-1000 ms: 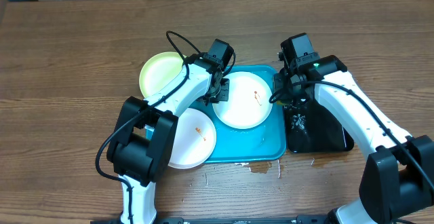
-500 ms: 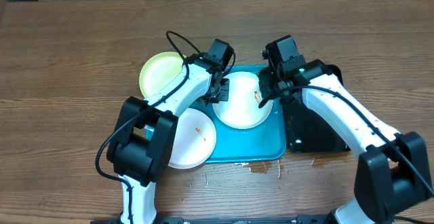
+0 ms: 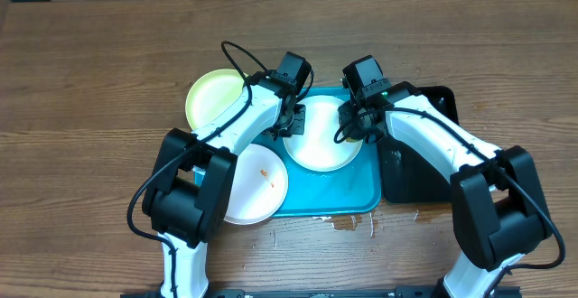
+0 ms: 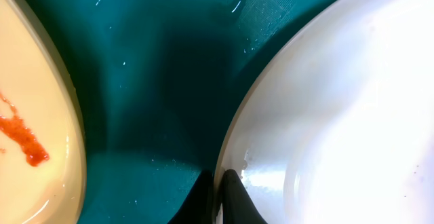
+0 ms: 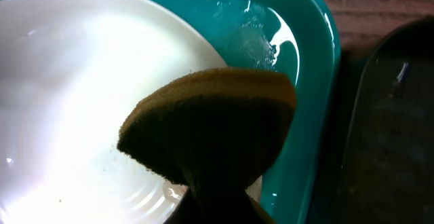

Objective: Clean dirty plates on tray and stack at the side
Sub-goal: 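Scrub the held white plate's surface with the sponge in the right gripper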

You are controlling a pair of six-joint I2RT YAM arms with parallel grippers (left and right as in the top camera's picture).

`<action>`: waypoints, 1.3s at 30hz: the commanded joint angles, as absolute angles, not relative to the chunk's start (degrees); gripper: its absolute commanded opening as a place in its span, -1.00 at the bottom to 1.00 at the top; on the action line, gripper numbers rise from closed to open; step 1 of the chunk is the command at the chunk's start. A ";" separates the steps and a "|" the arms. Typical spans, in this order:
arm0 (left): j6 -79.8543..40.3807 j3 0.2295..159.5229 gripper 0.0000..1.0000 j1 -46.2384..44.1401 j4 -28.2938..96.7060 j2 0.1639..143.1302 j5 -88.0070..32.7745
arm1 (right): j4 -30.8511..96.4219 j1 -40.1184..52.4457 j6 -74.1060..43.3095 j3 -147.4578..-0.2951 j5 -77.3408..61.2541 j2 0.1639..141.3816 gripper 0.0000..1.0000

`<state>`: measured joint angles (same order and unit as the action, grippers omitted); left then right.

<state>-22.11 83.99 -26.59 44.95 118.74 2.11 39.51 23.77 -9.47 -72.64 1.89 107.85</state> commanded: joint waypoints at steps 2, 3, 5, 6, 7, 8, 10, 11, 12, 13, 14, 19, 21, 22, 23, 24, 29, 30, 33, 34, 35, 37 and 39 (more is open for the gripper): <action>-21.39 83.57 -0.92 -26.50 45.06 119.61 2.94 | 37.85 24.05 -10.22 -72.38 2.50 110.21 -0.92; -21.39 83.57 -0.92 -26.50 45.10 119.61 2.94 | 37.69 24.05 -10.24 -72.38 2.50 110.63 -0.92; -21.39 83.57 -0.92 -26.50 45.17 119.61 2.94 | 37.28 24.05 -10.24 -72.38 2.46 112.14 -0.92; -21.39 83.57 -0.92 -26.50 45.17 119.61 2.94 | 37.10 24.05 -10.24 -72.38 2.46 112.73 -0.92; -21.39 83.57 -0.92 -26.50 45.17 119.61 2.94 | 37.01 24.05 -10.24 -72.38 2.46 113.40 -0.92; -21.41 83.57 -0.92 -26.50 45.17 119.61 2.94 | 36.88 24.05 -10.24 -72.38 2.44 114.10 -0.92; -21.41 83.57 -0.92 -26.50 45.17 119.61 2.94 | 36.88 24.05 -10.22 -72.38 2.46 115.04 -0.92; -21.39 83.57 -0.92 -26.50 45.15 119.61 2.94 | 36.91 24.05 -10.24 -72.38 2.42 115.50 -0.92; -21.39 83.57 -0.92 -26.50 45.17 119.61 2.94 | 36.93 24.05 -10.24 -72.38 2.22 115.72 -0.92; -21.41 83.57 -0.91 -26.50 45.17 119.61 2.94 | 36.95 24.05 -10.22 -72.38 1.45 115.87 -0.92; -21.39 83.57 -0.92 -26.50 45.15 119.61 2.94 | 37.04 24.05 -10.22 -72.38 0.47 115.94 -0.92; -21.41 83.57 -0.92 -26.50 45.15 119.61 2.94 | 38.41 24.05 -10.24 -72.38 -1.93 115.96 -0.92; -21.41 83.57 -0.92 -26.50 45.12 119.61 2.92 | 39.07 24.05 -10.20 -72.38 -2.94 115.96 -0.92; -21.41 83.57 -0.92 -26.50 45.12 119.61 2.92 | 39.33 24.05 -10.15 -72.38 -3.42 115.96 -0.92; -21.41 83.57 -0.92 -26.50 45.12 119.61 2.92 | 39.51 24.05 -9.96 -72.38 -3.88 115.96 -0.92; -21.41 83.57 -0.92 -26.50 45.12 119.61 2.92 | 39.53 24.05 -9.67 -72.38 -4.56 115.96 -0.92; -21.41 83.57 -0.92 -26.50 45.15 119.61 2.92 | 38.79 24.05 -9.13 -72.38 -6.15 115.96 -0.92; -21.41 83.57 -0.92 -26.50 45.15 119.61 2.92 | 38.63 24.05 -9.15 -72.38 -6.15 115.96 -0.92; -21.41 83.57 -0.92 -26.50 45.15 119.61 2.92 | 38.59 24.05 -9.15 -72.38 -6.15 115.96 -0.92; -21.41 83.57 -0.92 -26.50 45.15 119.61 2.92 | 38.59 24.05 -9.15 -72.38 -6.17 115.96 -0.92; -21.41 83.57 -0.92 -26.50 45.15 119.61 2.92 | 38.61 24.05 -9.15 -72.38 -6.22 115.96 -0.92; -21.41 83.57 -0.92 -26.50 45.15 119.61 2.92 | 38.59 24.05 -9.15 -72.38 -6.37 115.96 -0.92; -21.41 83.57 -0.92 -26.50 45.17 119.61 2.92 | 38.57 24.05 -9.15 -72.38 -6.35 115.96 -0.92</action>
<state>-22.11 83.99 -26.59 44.97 118.74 2.11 38.22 23.66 -9.21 -73.17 -3.33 113.10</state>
